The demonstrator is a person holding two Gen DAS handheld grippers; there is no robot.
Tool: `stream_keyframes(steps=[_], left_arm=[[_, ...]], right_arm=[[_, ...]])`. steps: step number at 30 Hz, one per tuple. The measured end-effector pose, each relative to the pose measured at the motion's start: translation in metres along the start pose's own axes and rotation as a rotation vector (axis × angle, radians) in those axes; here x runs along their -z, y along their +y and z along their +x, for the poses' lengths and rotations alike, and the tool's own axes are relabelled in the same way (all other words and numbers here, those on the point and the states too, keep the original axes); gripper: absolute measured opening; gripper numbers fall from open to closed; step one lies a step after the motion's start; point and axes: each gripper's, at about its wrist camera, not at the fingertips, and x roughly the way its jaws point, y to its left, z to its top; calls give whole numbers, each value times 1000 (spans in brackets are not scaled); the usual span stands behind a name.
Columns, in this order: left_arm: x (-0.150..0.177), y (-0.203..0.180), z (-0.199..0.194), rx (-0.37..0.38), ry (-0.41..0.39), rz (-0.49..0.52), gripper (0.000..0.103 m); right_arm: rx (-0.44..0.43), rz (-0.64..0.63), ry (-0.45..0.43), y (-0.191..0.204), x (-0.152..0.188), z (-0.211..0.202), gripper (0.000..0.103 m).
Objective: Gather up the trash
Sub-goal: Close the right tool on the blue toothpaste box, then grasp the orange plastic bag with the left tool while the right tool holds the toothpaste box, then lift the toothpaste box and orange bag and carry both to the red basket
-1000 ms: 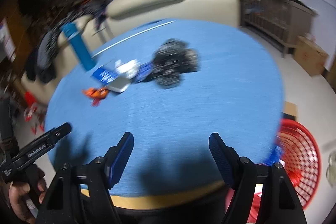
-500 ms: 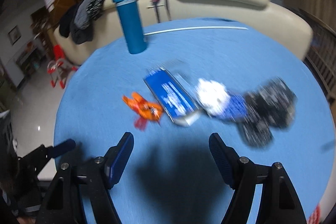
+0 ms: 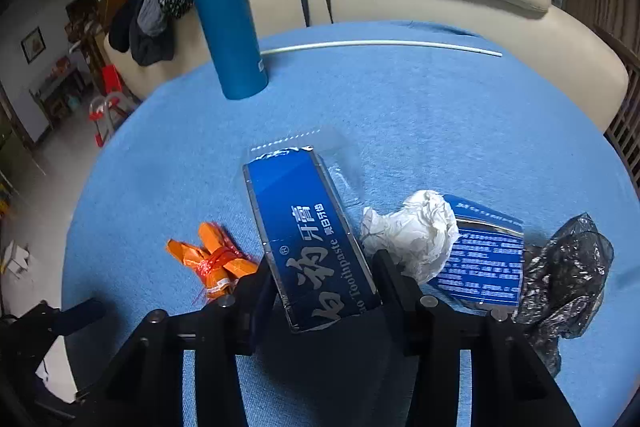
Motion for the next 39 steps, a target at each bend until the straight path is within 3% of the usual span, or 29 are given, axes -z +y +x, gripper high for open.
stream_keyframes(steps=[7,9,12,16,19,20,25,30,39], left_arm=[[-34,-30,19,27,-26,28,78],[-46,-38,28,19,-31,29,78],[-57,-46,46,19,-9,25,78],[-61,-50,75,-29,53,1,78],[-63,-51,80,-68,42,18,79],[-63,-52,80,-65,38,23,70],[-61,-46,74,-37,41,45,68],[-51,-34,62,-10,47,32,66],[-24,-35,17,3,-7,41,66]], right_arm=[[-37,135,-56,-28,26,-36,48],[-43,183,-78,-38,39,-52,41],[-41,263,-102,-55,59,-72,40],[-30,304,-66,-68,78,-74,40],[-39,297,-53,-70,82,-72,41],[-41,285,-52,-69,80,-71,43],[-16,271,-26,-68,78,-54,46],[-28,305,-40,-69,80,-51,42],[-14,343,-114,-62,95,-93,42]])
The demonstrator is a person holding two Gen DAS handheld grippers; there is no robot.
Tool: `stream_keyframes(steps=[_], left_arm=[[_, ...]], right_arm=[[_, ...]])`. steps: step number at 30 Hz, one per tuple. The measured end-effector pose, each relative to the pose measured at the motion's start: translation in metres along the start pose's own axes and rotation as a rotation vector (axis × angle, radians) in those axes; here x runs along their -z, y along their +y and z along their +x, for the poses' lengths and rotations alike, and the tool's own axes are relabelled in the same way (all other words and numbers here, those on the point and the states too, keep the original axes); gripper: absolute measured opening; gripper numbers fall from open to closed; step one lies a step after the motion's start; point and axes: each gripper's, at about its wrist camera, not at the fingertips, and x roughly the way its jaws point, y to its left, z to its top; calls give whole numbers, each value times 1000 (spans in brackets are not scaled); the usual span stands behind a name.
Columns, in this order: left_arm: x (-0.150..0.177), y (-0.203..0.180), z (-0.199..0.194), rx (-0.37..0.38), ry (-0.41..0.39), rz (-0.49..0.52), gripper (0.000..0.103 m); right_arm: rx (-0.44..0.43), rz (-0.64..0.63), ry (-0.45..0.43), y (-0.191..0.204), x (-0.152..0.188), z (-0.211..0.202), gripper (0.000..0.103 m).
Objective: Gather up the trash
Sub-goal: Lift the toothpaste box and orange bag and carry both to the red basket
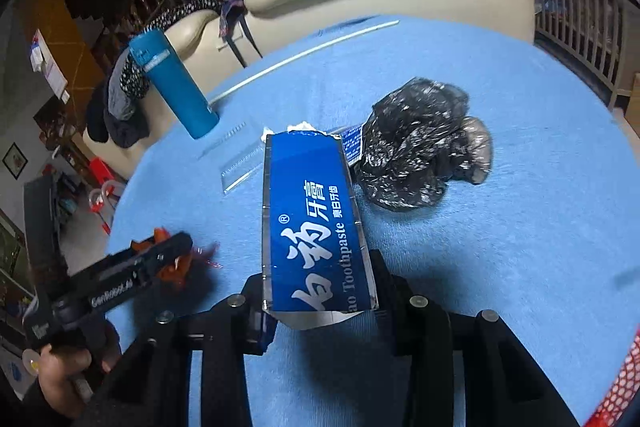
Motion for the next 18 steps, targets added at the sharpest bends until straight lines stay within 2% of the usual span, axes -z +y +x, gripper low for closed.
stream_keyframes(steps=[9,18], left_arm=[[29,-26,-41,30,-48,72,66],[39,-57,-85,62,-123,152,66]], right_arm=[[13,70,-78,-6,34,-58,42],[39,116,-167,-20,59,-115,42]])
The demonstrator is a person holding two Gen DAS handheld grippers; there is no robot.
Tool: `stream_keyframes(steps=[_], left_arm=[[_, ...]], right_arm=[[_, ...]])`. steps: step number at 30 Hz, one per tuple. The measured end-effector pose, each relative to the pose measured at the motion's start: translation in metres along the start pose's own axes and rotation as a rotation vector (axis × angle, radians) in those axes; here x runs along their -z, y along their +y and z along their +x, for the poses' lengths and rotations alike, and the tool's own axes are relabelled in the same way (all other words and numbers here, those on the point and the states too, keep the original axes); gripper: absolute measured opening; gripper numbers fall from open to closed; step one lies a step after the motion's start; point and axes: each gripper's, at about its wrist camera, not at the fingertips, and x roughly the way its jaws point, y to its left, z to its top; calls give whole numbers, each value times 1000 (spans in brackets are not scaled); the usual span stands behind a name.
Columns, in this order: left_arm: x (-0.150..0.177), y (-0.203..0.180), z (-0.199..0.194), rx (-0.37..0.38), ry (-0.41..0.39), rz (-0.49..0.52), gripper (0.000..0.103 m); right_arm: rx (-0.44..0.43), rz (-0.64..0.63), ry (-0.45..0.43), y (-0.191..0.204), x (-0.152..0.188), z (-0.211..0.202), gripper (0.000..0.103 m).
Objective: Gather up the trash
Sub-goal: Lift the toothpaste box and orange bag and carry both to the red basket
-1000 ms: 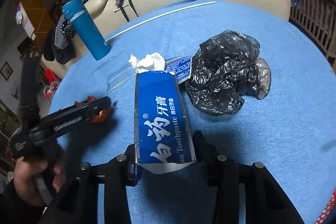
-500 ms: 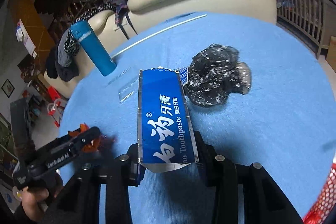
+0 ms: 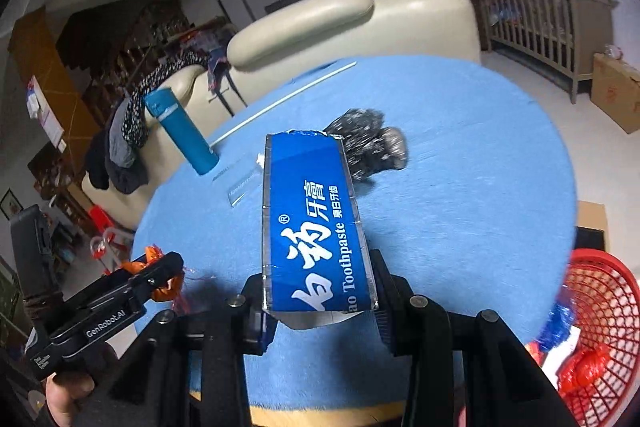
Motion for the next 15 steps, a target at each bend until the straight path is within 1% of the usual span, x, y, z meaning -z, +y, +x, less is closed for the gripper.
stream_keyframes(steps=[8,15], left_arm=[[-3,-37,-26,36,-51,82,66],[-3,-80,-40,79,-76,176,66]], right_arm=[[29,63,-94,-30,7,-53,42],[60,126,-174,-64,12,-95,42]])
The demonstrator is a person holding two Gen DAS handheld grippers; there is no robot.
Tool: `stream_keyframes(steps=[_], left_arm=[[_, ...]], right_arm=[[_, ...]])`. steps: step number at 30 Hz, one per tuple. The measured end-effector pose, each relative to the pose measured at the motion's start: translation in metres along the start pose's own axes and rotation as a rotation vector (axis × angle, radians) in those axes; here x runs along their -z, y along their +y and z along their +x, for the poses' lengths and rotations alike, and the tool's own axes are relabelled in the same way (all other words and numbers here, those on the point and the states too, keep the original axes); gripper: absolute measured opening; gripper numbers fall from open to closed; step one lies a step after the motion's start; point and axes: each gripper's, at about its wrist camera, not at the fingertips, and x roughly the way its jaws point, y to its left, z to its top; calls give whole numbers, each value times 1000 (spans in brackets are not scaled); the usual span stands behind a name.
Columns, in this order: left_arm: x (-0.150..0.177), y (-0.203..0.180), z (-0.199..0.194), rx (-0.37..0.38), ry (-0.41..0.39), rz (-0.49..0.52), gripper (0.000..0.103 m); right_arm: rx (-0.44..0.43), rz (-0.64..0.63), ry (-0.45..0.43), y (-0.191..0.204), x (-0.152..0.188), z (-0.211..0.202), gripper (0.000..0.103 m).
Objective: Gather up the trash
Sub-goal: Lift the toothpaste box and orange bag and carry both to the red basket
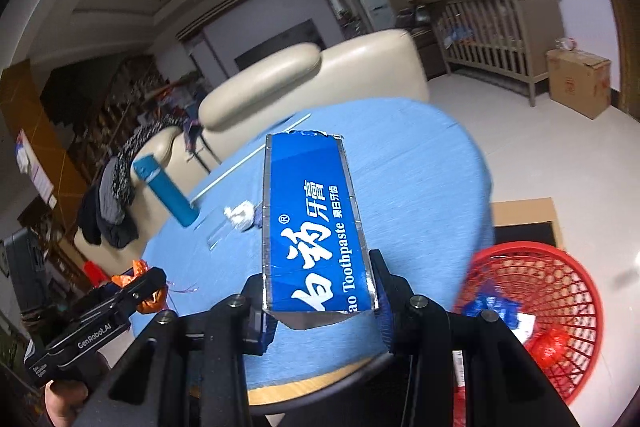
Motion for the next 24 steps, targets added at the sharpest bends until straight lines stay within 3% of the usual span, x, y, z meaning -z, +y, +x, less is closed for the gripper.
stream_keyframes(steps=[11,24], left_arm=[[1,-65,0,81,8,142,66],[7,-121,10,162,49,241,66]], right_arm=[[64,106,-61,-67,1,-35,42],[147,203,-83,-127,11,-53,42]])
